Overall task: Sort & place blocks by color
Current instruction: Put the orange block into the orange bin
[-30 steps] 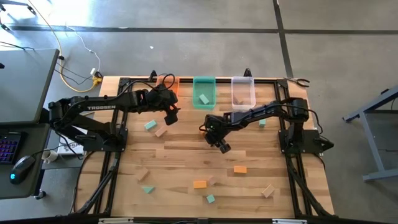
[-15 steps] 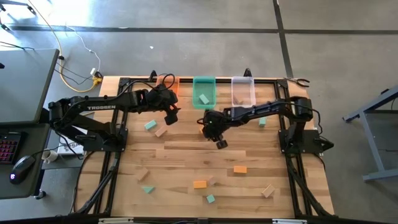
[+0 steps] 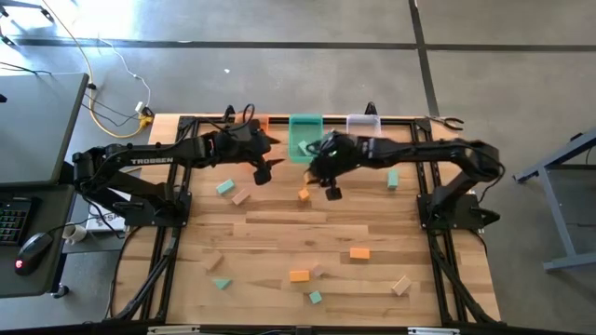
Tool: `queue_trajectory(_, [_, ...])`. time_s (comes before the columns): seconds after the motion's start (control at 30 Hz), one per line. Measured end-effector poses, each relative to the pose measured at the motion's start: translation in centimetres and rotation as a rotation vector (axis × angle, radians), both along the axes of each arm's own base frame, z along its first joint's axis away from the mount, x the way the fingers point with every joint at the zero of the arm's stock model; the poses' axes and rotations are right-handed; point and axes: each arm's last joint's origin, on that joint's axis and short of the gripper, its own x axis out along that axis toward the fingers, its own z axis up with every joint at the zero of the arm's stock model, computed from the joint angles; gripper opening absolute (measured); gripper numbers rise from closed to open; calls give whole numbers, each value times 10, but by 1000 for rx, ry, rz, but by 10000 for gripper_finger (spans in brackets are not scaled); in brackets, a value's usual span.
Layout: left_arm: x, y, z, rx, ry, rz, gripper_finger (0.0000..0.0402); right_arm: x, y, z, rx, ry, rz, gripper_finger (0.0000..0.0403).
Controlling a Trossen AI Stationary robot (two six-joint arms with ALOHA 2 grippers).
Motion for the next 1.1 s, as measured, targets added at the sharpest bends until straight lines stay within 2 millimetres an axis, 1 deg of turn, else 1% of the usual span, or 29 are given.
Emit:
queue_trajectory(0.13, [4, 0, 8, -2, -103, -51, 262, -16, -2, 35, -18, -138, -23, 108])
queue_trajectory(0.23, [7, 0, 14, -46, -192, -66, 262, -29, -1, 59, -22, -241, -11, 108])
queue_trajectory(0.33, [9, -1, 19, -130, -290, -84, 262, -40, 2, 78, -55, -327, 6, 108])
queue_trajectory(0.4, [11, -2, 25, -221, -378, -107, 262, -44, 5, 86, -83, -373, 29, 108])
queue_trajectory(0.5, [13, -5, 34, -387, -511, -172, 262, -47, 8, 95, -131, -441, 99, 108])
queue_trajectory(0.6, [14, -6, 43, -496, -609, -241, 262, -46, 8, 101, -181, -501, 134, 108])
queue_trajectory(0.73, [13, -6, 49, -575, -672, -257, 262, -45, 10, 105, -210, -555, 199, 108])
queue_trajectory(0.8, [13, -6, 50, -619, -679, -263, 262, -45, 12, 110, -201, -613, 271, 108])
queue_trajectory(0.9, [13, -8, 52, -656, -686, -319, 262, -45, 15, 117, -196, -703, 371, 108])
queue_trajectory(1.0, [14, -12, 56, -676, -702, -379, 262, -45, 15, 122, -212, -751, 385, 108])
queue_trajectory(1.1, [14, -15, 59, -662, -729, -405, 262, -40, 14, 123, -225, -792, 391, 108])
